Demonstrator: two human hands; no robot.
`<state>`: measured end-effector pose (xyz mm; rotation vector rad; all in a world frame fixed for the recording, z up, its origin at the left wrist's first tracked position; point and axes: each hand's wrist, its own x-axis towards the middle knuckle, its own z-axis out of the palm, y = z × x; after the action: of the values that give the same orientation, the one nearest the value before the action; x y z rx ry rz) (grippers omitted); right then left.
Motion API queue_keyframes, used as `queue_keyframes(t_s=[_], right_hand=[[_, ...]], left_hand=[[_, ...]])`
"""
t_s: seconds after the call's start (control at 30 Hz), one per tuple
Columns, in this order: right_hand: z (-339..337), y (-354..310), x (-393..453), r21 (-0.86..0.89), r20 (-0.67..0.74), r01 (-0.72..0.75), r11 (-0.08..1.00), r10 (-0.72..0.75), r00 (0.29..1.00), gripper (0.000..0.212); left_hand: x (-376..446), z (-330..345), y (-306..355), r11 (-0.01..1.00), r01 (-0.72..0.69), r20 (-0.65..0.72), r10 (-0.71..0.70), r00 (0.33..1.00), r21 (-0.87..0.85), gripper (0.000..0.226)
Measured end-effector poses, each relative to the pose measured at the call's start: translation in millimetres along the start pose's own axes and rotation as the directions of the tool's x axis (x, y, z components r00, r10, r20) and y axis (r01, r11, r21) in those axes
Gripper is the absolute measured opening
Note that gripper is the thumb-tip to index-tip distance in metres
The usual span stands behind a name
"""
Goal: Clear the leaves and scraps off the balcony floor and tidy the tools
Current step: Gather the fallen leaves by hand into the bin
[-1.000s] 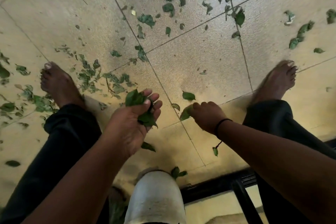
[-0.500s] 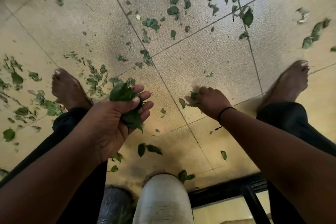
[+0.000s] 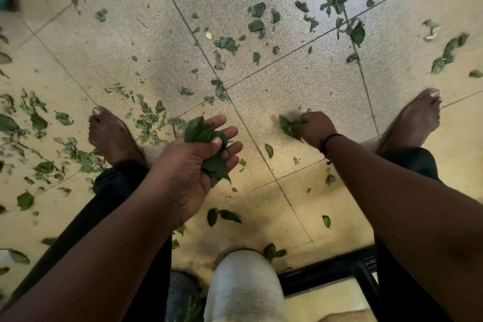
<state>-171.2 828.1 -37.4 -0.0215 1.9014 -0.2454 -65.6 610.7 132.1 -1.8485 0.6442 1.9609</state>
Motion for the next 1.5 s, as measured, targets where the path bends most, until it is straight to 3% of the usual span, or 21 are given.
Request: queue_keyframes(t_s=[0.13,0.3,0.4,0.5,0.6,0.67,0.77,0.83,0.93,0.97,1.0,1.07,1.17,1.3,1.4,1.5], right_hand=[[-26.0,-65.4,-51.5,0.374,-0.002,0.143,0.916,-0.153,0.988,0.009],[-13.9,-139.6,-137.4,0.581,0.01,0.295,0.758,-0.37,0.929,0.02],[9.2,-161.2,-155.5,0.808,0.058,0.163,0.567,-0.352,0.934,0.023],[24.2,-170.2,-155.3,0.962,0.057,0.031,0.273,-0.309,0.949,0.032],[28.9,-169.5,-144.2,0.991,0.101,-0.081,0.106,-0.202,0.974,0.049],[17.7,-161.0,-132.2,0.974,0.197,-0.217,-0.064,-0.232,0.953,0.041],[-5.2,-140.5,-107.6,0.892,0.286,-0.357,-0.278,-0.266,0.921,0.026],[-17.4,-137.2,-99.3,0.837,0.358,-0.46,-0.295,-0.34,0.87,0.026],[-53.0,-112.2,-94.6,0.899,0.318,-0.391,-0.198,-0.319,0.893,0.031],[-62.3,-99.1,-95.4,0.862,0.319,-0.43,-0.269,-0.371,0.872,0.028],[-77.7,-84.8,-99.5,0.866,0.293,-0.427,-0.258,-0.43,0.854,0.028],[-115.1,-40.5,-102.9,0.857,0.185,-0.378,-0.351,-0.476,0.86,0.031],[-157.5,8.6,-102.5,0.932,0.113,-0.202,-0.3,-0.29,0.95,0.033],[-223.5,124.1,-118.7,0.893,-0.045,0.0,-0.449,-0.09,0.995,0.028],[-263.2,210.7,-139.8,0.81,-0.155,0.192,-0.554,0.113,0.981,0.03],[-304.5,289.7,-168.4,0.688,-0.278,0.424,-0.589,0.326,0.904,0.031]], left_hand=[[-1.2,4.6,-1.6,0.999,-0.004,-0.084,0.001,0.996,-0.037,0.049],[-9.0,12.6,-0.5,0.988,-0.082,-0.014,0.081,0.997,-0.133,0.051],[-14.6,15.4,4.9,0.939,-0.17,0.033,0.188,0.982,-0.298,0.054],[-18.3,16.4,10.6,0.936,-0.264,0.094,0.292,0.952,-0.234,0.082],[-24.7,23.4,9.4,0.956,-0.291,0.234,0.288,0.929,-0.02,0.122],[-26.8,29.2,4.2,0.944,-0.32,0.283,0.286,0.916,0.08,0.136],[-31.2,42.9,-2.6,0.852,-0.454,0.359,0.351,0.865,0.26,0.111],[-33.2,48.4,-8.0,0.796,-0.518,0.377,0.396,0.837,0.313,0.107],[-34.7,60.3,-13.7,0.763,-0.57,0.419,0.431,0.799,0.304,0.106],[-34.5,66.1,-14.7,0.77,-0.562,0.42,0.422,0.804,0.301,0.103],[-33.4,70.1,-16.5,0.772,-0.556,0.408,0.42,0.81,0.308,0.1],[-29.7,88.9,-23.8,0.739,-0.567,0.397,0.427,0.812,0.364,0.09],[-25.8,140.7,-34.1,0.575,-0.568,0.4,0.404,0.823,0.588,0.067],[-3.7,245.6,-63.9,0.169,-0.595,0.562,0.207,0.801,0.786,0.067],[22.3,333.7,-95.6,-0.27,-0.711,0.739,0.003,0.673,0.649,0.067],[32.1,427.1,-127.7,-0.556,-0.732,0.796,-0.191,0.574,0.394,0.07]])
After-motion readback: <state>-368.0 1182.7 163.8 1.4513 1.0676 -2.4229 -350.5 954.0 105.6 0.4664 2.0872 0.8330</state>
